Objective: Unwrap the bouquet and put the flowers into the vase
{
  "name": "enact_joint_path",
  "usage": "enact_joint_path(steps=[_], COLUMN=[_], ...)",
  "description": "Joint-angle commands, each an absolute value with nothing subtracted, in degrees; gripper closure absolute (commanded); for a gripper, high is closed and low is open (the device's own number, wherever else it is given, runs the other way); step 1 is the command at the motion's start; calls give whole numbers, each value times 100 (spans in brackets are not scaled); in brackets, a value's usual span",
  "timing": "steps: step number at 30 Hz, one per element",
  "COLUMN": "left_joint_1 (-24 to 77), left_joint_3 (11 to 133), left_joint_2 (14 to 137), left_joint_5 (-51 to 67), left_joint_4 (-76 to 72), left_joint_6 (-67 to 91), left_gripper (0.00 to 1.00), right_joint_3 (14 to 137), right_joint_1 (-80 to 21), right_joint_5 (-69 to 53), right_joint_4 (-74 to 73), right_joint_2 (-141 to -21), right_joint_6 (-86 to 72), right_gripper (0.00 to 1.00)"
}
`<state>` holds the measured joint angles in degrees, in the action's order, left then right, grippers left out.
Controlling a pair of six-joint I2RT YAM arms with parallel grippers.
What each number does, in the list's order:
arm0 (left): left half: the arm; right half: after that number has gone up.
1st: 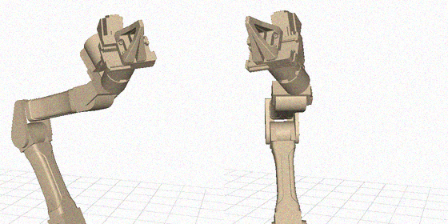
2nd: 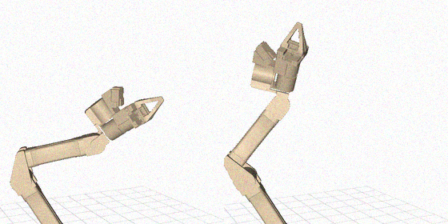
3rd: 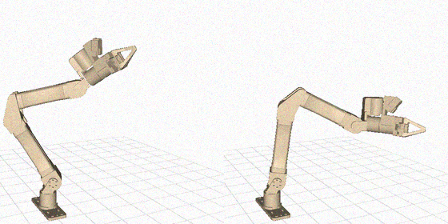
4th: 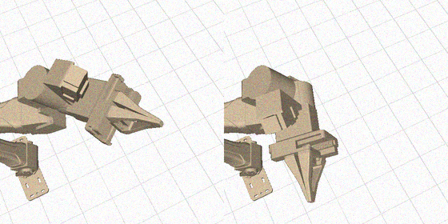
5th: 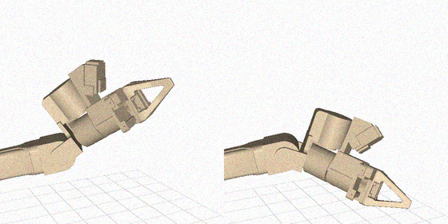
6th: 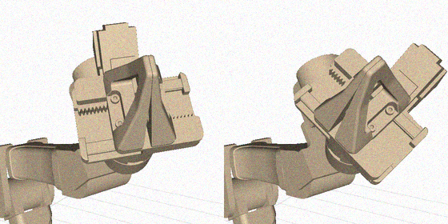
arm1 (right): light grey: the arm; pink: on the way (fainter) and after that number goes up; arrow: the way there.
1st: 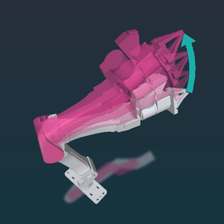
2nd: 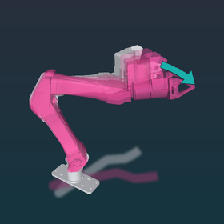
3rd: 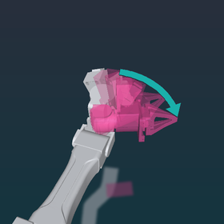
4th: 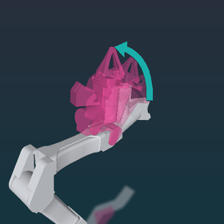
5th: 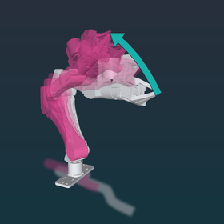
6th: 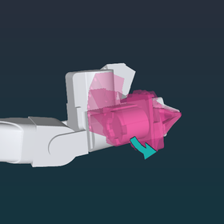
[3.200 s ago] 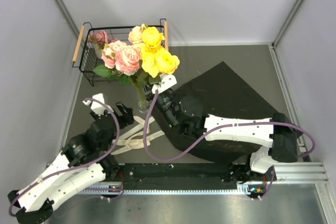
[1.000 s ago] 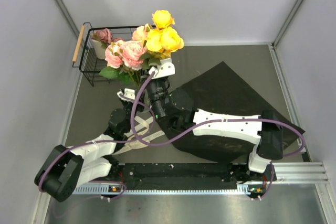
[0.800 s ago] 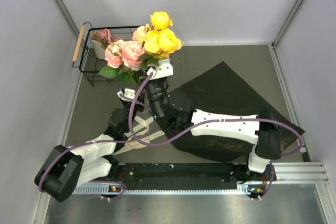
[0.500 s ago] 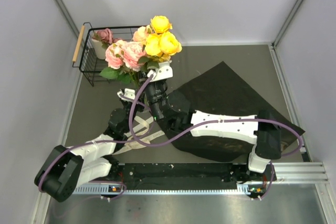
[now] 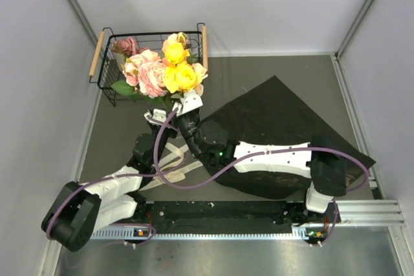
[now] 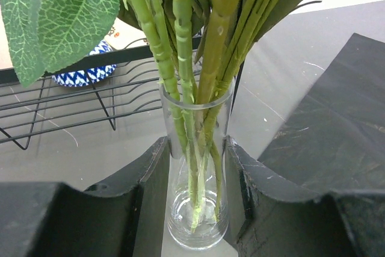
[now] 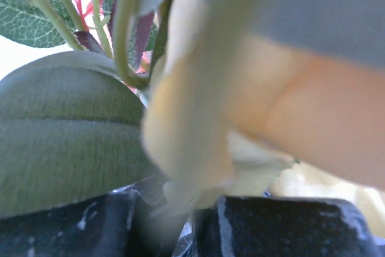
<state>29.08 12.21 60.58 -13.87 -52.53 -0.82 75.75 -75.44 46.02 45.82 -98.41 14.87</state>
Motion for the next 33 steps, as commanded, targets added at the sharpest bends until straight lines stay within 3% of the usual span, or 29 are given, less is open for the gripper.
enact_joint_path(steps=[1, 8, 13, 22, 33], left_joint_1=[2918, 2918, 2918, 2918, 2918], left_joint_3=[1389, 1380, 1371, 1380, 1406], left_joint_2=[6003, 5950, 5932, 5924, 5933], left_joint_5=[-1195, -1169, -1187, -1143, -1116], left_joint_4=[-5221, -5150, -5142, -5124, -5106], left_joint_6=[-53, -53, -44, -62, -62], left_gripper=[100, 100, 100, 100, 100], right_joint_3=[7628, 7989, 8762, 8430, 8025], right_joint_1=[-7418, -7163, -7224, -7409, -7058], right_joint_5=[4210, 4359, 5239, 4940, 4570], right_joint_4=[3984, 3814, 3385, 2277, 1960], right_joint_2=[-9887, -10160, -10424, -10380, -10687], right_joint_6=[1503, 1738, 1970, 705, -316], right_gripper=[100, 100, 100, 100, 100])
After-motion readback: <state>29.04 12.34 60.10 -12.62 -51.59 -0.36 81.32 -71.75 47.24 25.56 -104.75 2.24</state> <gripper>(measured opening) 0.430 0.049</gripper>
